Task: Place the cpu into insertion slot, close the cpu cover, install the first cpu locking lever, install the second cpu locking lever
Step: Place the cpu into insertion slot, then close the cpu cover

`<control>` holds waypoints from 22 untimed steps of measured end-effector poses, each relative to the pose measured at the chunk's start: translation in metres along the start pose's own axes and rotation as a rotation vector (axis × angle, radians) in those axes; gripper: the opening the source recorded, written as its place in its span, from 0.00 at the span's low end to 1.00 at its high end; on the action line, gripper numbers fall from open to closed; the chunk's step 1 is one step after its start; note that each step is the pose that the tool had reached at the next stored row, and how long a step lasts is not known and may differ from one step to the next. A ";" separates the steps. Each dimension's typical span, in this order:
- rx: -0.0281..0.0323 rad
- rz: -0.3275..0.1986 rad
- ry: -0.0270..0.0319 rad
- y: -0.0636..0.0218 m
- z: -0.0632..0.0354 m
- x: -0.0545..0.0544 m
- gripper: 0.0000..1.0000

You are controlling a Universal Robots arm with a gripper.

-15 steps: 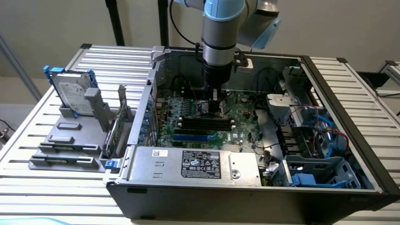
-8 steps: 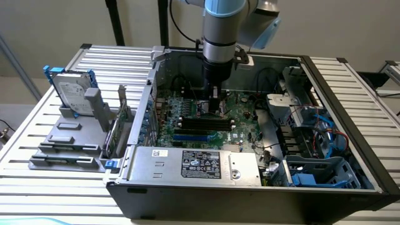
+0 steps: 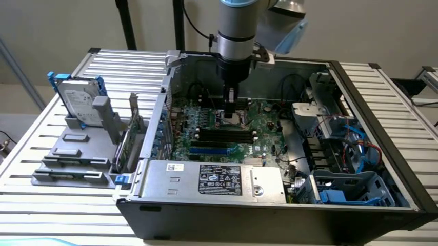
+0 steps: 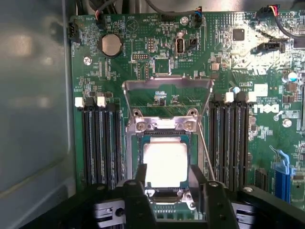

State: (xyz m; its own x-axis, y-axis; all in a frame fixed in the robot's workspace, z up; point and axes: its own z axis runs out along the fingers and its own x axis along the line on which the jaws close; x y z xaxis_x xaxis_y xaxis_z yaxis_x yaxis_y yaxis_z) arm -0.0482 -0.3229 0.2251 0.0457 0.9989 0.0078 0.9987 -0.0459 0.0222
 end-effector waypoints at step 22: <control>0.0001 0.000 0.0006 -0.0348 -0.0072 -0.007 0.11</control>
State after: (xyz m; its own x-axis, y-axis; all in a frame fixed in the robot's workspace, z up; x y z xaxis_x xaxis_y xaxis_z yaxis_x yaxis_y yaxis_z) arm -0.0834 -0.3280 0.2315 0.0459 0.9989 0.0084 0.9987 -0.0460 0.0221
